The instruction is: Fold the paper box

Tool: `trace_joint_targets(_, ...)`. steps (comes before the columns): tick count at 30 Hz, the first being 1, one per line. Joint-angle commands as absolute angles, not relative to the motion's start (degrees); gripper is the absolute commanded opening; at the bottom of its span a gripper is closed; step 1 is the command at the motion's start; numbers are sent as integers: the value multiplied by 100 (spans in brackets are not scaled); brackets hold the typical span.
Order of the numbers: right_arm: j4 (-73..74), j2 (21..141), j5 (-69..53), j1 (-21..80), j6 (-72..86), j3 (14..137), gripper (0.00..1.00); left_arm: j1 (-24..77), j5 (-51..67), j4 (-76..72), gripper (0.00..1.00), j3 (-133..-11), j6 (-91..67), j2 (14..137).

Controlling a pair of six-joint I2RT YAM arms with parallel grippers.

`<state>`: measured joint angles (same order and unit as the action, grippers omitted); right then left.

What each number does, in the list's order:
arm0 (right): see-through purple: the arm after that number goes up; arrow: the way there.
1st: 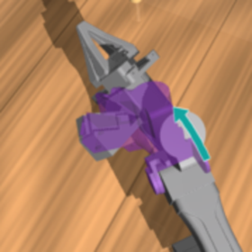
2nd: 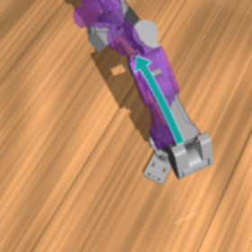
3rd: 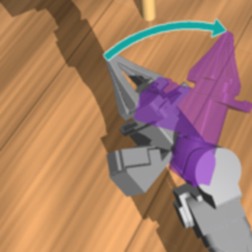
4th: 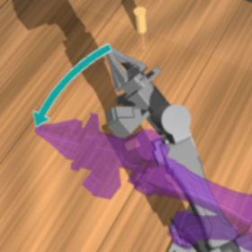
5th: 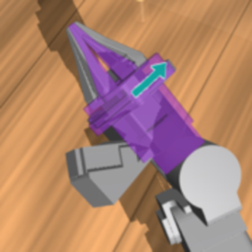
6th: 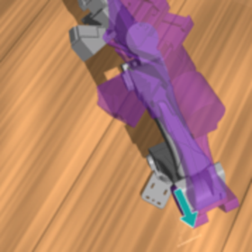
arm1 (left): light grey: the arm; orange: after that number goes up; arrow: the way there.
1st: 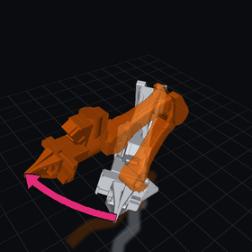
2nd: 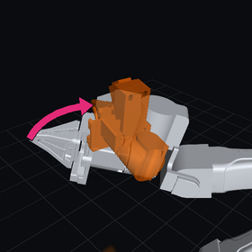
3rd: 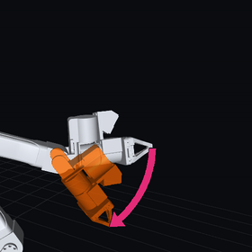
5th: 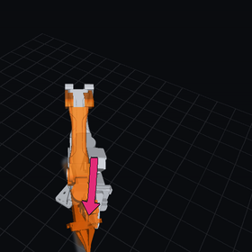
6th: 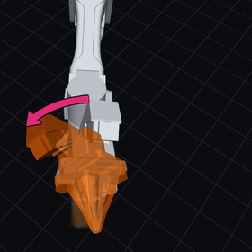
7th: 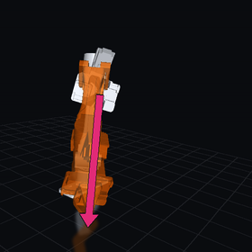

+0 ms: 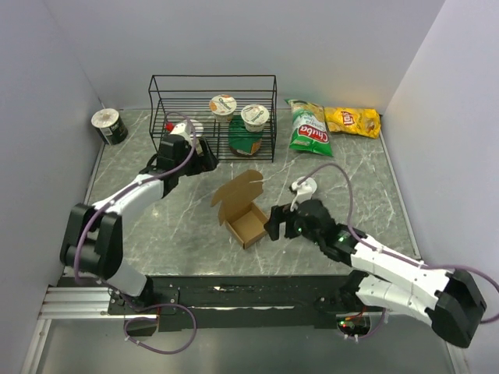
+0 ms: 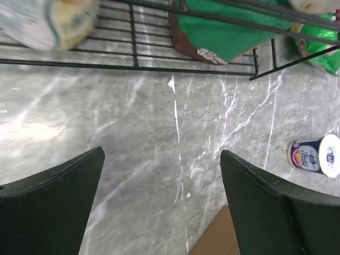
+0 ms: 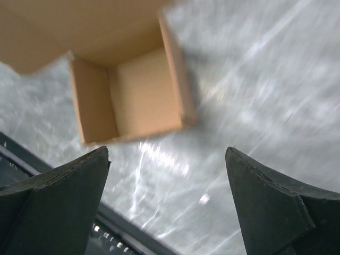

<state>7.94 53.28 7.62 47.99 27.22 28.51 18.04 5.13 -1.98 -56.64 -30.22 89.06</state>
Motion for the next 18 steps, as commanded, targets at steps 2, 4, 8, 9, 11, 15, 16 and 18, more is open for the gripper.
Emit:
trace_joint_targets(2,150,5168,-630,3720,838,3445,98,1723,18,123,96,-5415,-2768,7719)
trace_joint_targets(4,18,5483,-1401,3271,538,3725,98,1723,-174,44,96,-4924,-2891,7016)
trace_joint_targets(8,-456,6239,-2502,2822,-193,4165,97,1731,-44,-333,96,-3966,-3041,5733)
trace_joint_targets(9,-709,6527,-2722,2647,-254,4288,97,1740,8,-369,97,-3651,-3058,5261)
trace_joint_targets(11,-975,6993,-3519,2479,-430,4411,97,1740,499,-448,99,-3263,-3033,4662)
trace_joint_targets(15,-1116,7698,-4174,2355,-825,4921,95,1758,1659,-475,99,-2875,-2909,3956)
trace_joint_targets(16,-1229,7786,-4201,2355,-974,4939,95,1810,1922,-501,97,-2822,-2970,3859)
trace_joint_targets(18,-1301,8024,-4192,2355,-1107,5001,95,1846,2109,-624,96,-2681,-3128,3622)
